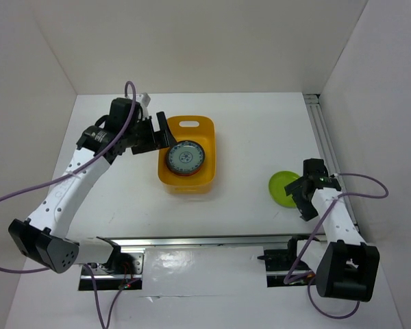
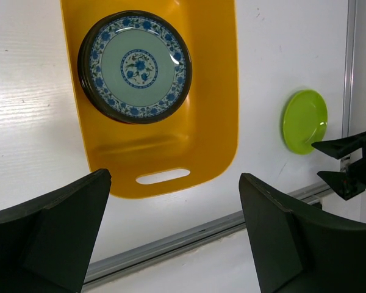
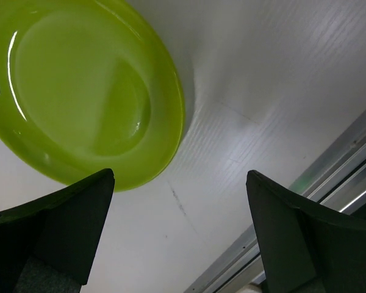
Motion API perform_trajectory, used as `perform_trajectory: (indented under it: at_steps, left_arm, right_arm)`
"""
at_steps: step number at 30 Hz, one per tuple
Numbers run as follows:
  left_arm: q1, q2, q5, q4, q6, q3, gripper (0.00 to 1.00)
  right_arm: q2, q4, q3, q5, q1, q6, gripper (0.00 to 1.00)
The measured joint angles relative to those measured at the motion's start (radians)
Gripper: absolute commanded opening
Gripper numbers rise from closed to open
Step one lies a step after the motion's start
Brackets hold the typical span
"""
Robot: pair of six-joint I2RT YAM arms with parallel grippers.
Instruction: Place the plates into the plastic bin on the countertop
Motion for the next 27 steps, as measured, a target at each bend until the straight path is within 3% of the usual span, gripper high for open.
perform_trajectory:
  at_steps: [12,17,18,21,25,27]
  left_arm:
    - [0.001,-0.053,0.028,0.007,0.01,-0.014,1.0]
    - [0.004,-0.053,0.031,0.007,0.024,-0.018,1.0]
    - [0.005,-0.053,0.031,0.007,0.026,-0.018,1.0]
    - [0.012,-0.053,0.032,0.008,0.027,-0.018,1.0]
    - [0.024,-0.053,0.034,0.008,0.027,-0.018,1.0]
    - [0.027,-0.054,0.034,0.008,0.027,-0.018,1.0]
  right_arm:
    - [0.126,0.208,-0.03,0.057,-0.002,0.0,0.93]
    - [0.185,0.245,-0.071,0.076,-0.002,-0.002,0.8]
    - [0.192,0.247,-0.071,0.084,-0.002,-0.006,0.73]
    - [0.205,0.267,-0.069,0.1,-0.01,-0.01,0.7]
    - [0.242,0.308,-0.064,0.114,-0.012,-0.009,0.57]
    - [0.259,0.332,-0.058,0.119,-0.012,-0.008,0.43]
